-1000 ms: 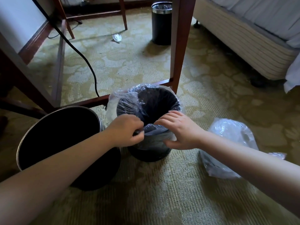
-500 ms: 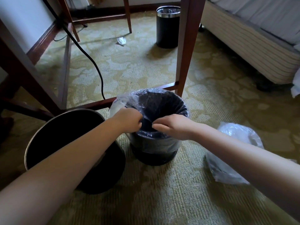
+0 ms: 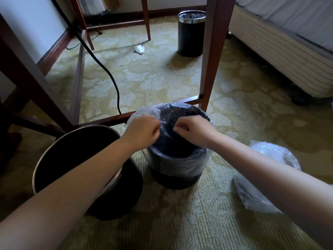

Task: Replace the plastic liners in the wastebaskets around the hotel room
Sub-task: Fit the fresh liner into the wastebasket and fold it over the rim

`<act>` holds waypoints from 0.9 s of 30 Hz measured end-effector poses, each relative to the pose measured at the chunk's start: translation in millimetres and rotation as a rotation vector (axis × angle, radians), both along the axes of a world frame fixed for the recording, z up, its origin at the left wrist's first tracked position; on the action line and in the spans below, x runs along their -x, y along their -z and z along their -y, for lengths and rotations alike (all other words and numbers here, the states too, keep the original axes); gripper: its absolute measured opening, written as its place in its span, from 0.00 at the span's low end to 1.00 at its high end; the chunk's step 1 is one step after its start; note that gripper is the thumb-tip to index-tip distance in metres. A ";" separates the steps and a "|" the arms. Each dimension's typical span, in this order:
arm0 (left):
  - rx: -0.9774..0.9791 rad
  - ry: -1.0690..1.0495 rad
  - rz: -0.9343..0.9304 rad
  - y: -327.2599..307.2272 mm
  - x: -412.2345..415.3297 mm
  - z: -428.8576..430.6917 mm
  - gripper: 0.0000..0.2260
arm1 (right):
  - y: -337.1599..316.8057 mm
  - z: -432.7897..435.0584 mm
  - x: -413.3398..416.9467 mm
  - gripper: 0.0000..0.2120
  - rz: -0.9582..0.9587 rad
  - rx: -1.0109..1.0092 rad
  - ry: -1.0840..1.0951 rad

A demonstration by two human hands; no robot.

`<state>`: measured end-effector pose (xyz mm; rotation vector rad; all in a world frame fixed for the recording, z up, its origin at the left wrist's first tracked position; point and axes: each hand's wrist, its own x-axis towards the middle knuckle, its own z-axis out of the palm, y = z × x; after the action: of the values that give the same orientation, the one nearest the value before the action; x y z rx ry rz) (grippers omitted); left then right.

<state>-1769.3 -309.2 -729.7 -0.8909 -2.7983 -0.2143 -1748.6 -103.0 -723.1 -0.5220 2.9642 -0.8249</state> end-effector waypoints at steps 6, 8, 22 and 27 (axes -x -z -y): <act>-0.154 -0.198 0.060 -1.3 23.7 6.6 0.09 | 0.2 0.5 41.9 0.13 -0.255 0.049 0.096; -0.110 -0.131 0.099 1.8 20.4 1.3 0.05 | 1.1 8.0 51.6 0.16 -0.235 -0.076 0.013; -0.164 -0.187 -0.055 5.5 24.5 -18.1 0.08 | 16.2 17.0 72.4 0.09 -0.350 -0.161 0.101; -0.453 -0.508 0.385 8.2 41.5 -9.9 0.15 | 17.0 20.3 90.9 0.23 -0.299 -0.161 -0.032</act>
<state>-1810.8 -299.4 -737.8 -0.0287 -2.9929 -0.9683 -1839.5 -123.2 -740.1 -0.7403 3.2416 -0.5400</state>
